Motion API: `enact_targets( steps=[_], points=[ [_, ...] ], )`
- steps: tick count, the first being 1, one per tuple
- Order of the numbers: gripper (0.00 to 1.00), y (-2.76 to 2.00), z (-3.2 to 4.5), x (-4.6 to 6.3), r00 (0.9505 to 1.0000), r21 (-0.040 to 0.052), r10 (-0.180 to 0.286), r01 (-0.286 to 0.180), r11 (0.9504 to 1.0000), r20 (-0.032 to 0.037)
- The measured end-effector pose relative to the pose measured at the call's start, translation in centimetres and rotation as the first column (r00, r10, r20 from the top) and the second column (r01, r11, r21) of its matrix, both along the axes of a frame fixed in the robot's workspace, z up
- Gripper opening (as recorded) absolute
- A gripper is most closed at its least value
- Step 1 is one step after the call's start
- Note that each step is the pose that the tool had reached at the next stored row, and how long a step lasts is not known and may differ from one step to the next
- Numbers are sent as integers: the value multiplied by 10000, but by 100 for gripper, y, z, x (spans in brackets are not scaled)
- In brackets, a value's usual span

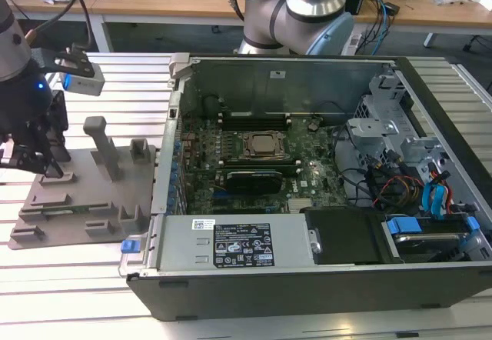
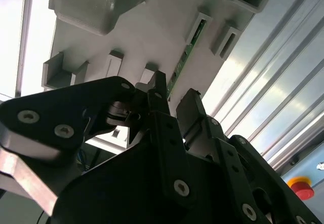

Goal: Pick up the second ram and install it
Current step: 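Pick up the second ram and move it above second insertion slot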

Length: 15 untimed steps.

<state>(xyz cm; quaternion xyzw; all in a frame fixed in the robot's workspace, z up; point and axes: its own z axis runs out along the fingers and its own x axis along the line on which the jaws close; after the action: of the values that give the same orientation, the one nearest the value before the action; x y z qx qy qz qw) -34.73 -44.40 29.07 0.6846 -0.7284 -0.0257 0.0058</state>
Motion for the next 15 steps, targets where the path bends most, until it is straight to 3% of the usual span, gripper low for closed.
enact_targets(
  steps=[15],
  points=[
    [36, -1, -168, 0, 10000, 0, 0, 0, 10000, 0]
  ],
)
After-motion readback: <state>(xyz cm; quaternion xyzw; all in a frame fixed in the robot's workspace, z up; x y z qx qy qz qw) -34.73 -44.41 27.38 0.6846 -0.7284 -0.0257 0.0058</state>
